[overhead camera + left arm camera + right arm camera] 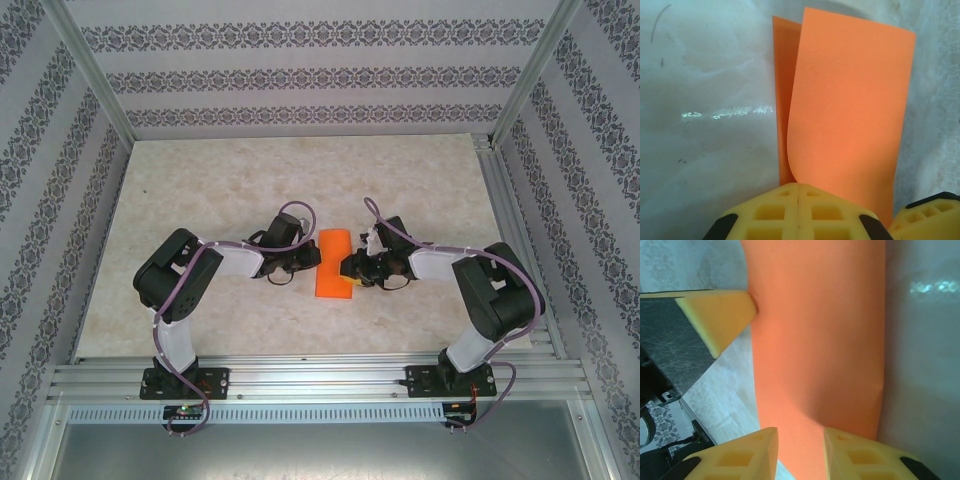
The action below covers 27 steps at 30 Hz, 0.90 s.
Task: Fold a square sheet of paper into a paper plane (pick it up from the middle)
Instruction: Fold the square sheet of paper in half at the center of the table.
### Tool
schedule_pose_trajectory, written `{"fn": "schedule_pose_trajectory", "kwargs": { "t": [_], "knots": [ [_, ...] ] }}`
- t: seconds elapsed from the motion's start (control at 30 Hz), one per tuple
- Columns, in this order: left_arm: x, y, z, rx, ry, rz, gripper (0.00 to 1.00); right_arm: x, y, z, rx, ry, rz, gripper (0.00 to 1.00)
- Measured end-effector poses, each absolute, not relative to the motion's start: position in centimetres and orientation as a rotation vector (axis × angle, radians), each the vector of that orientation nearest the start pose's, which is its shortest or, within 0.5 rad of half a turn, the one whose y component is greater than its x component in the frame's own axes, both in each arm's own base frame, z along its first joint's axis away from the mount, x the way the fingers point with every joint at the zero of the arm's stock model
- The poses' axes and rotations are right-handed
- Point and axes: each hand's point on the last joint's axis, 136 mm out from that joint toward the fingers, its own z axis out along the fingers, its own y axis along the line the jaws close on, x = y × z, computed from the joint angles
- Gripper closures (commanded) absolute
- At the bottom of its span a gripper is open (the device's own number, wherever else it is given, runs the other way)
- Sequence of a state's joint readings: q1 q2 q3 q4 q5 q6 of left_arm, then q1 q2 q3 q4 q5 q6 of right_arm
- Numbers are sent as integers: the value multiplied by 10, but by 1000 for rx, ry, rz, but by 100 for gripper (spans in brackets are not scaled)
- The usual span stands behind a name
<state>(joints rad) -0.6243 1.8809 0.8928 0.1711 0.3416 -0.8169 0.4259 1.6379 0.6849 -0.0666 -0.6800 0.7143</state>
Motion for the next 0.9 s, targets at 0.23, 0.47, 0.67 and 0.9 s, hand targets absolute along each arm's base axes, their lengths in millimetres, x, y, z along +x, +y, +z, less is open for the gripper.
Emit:
{"fn": "schedule_pose_trajectory", "kwargs": {
  "t": [0.23,0.47,0.67,0.9],
  "knots": [
    [329,-308,22,-69,2620,-1010,100,262,243,49,85,2745,1283,73],
    [330,-308,21,-66,2620,-1008,100,247,247,31,93,2801,1293,73],
    [331,-309,21,-52,2618,-1004,100,244,248,21,100,2817,1305,74],
    [332,-309,21,-48,2617,-1003,100,242,245,24,103,2817,1286,72]
  ]
}}
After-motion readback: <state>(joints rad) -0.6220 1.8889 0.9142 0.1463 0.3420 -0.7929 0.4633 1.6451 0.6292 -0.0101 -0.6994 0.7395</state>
